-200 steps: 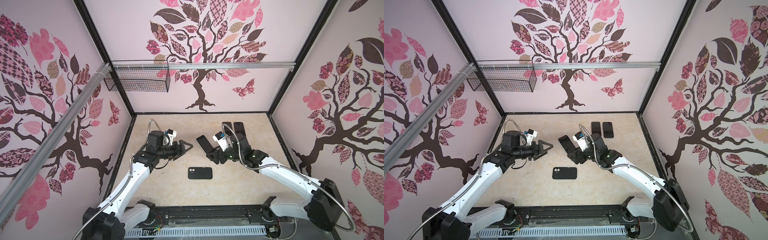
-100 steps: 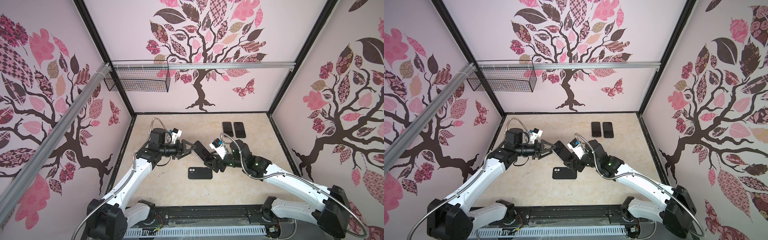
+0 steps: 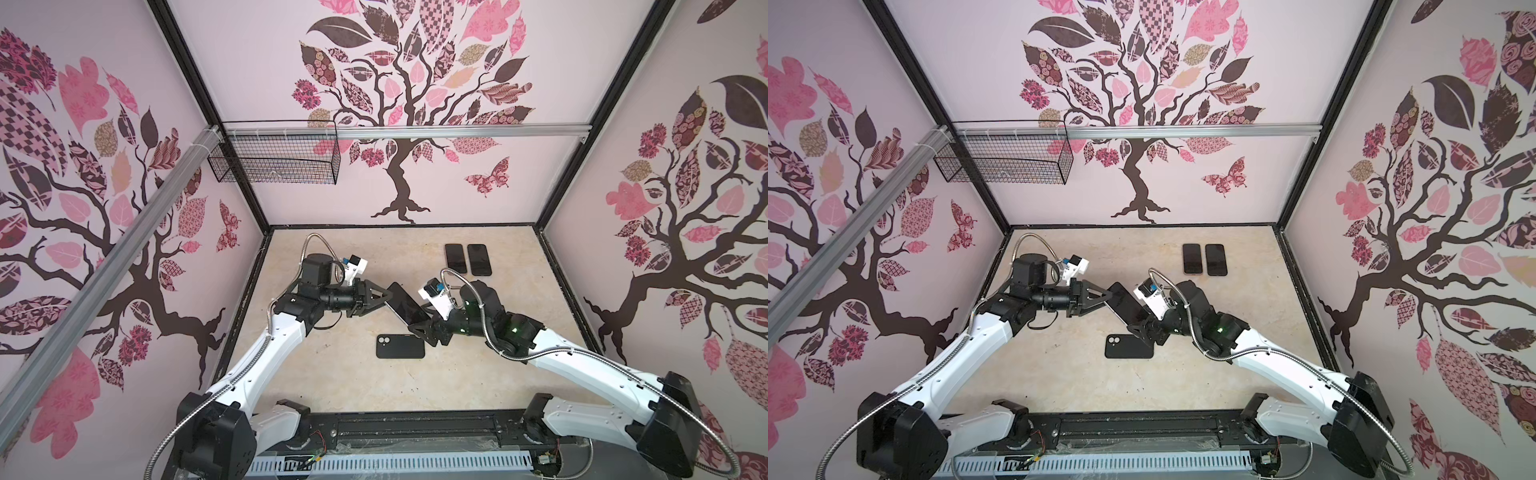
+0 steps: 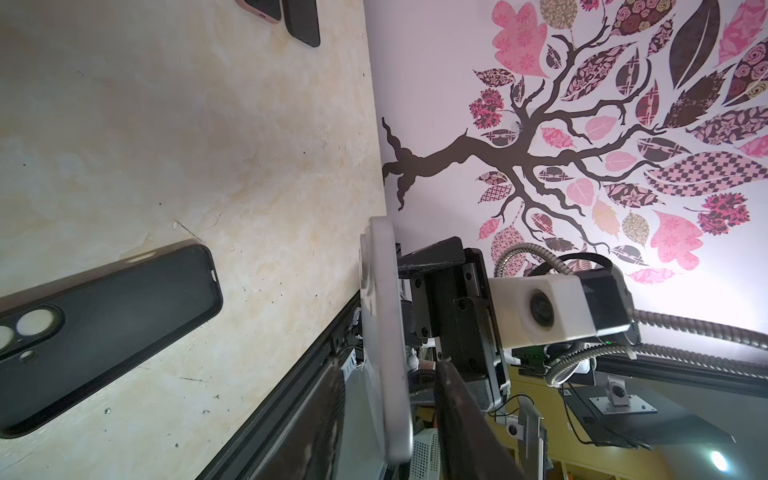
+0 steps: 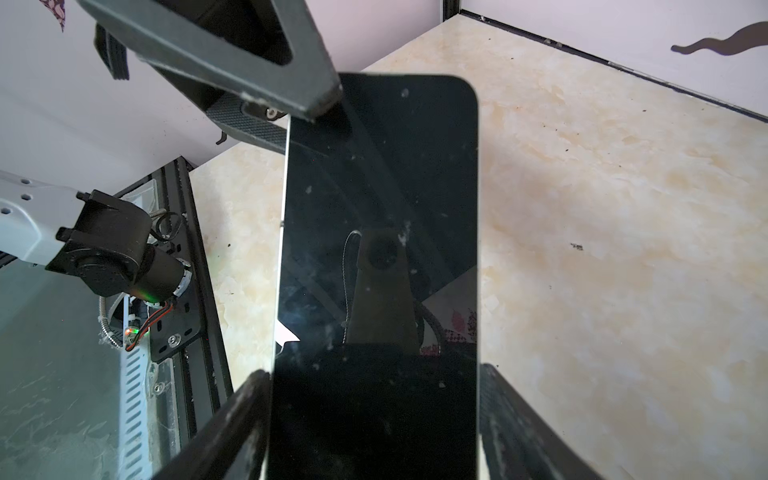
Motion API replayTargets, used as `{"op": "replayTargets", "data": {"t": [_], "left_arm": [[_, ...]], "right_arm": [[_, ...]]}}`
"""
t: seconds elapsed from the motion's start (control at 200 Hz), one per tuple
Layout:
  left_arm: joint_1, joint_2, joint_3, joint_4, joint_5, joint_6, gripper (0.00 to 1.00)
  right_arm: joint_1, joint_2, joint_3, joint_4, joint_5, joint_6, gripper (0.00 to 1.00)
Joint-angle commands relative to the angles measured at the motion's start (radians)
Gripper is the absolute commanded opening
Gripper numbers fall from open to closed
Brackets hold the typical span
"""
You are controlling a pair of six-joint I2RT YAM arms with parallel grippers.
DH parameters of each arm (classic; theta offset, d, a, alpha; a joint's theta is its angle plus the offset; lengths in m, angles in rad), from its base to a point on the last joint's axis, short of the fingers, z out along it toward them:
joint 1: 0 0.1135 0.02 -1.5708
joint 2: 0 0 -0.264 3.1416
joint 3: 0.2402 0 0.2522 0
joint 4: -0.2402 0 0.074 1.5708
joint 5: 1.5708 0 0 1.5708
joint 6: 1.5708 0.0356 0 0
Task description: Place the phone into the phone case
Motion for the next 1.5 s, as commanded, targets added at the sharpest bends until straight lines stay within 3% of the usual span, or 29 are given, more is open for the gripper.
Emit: {"op": "replayTargets", "data": {"t": [0.0, 0.59, 0.82, 0.91, 1.04, 1.25, 1.32, 1.495], "left_arm": [[0.007, 0.006, 0.051, 0.018, 0.019, 0.013, 0.36], [0.007, -0.001, 0.043, 0.018, 0.019, 0.017, 0.15], [0.007, -0.004, 0.042, 0.021, 0.018, 0.013, 0.08], [0.007, -0.004, 0.042, 0.024, 0.019, 0.014, 0.03], [0.007, -0.012, 0.040, 0.025, 0.015, 0.032, 0.00], [0.007, -0.038, 0.020, 0.039, -0.029, 0.038, 0.00], [0.007, -0.050, 0.010, 0.050, -0.052, 0.037, 0.00], [0.007, -0.080, -0.009, 0.075, -0.079, 0.062, 0.00]], "right_arm": [[0.010, -0.041, 0.033, 0.021, -0.004, -0.025, 0.19], [0.018, -0.045, 0.034, 0.006, 0.006, -0.035, 0.20], [0.017, -0.044, 0.037, -0.002, 0.014, -0.035, 0.27], [0.017, -0.047, 0.043, -0.016, 0.028, -0.035, 0.36], [0.018, -0.060, 0.051, -0.039, 0.051, -0.035, 0.65], [0.017, -0.087, 0.075, -0.101, 0.063, -0.041, 0.87], [0.017, -0.102, 0.076, -0.107, 0.069, -0.035, 0.99], [0.018, -0.142, 0.077, -0.105, 0.068, -0.007, 1.00]]}}
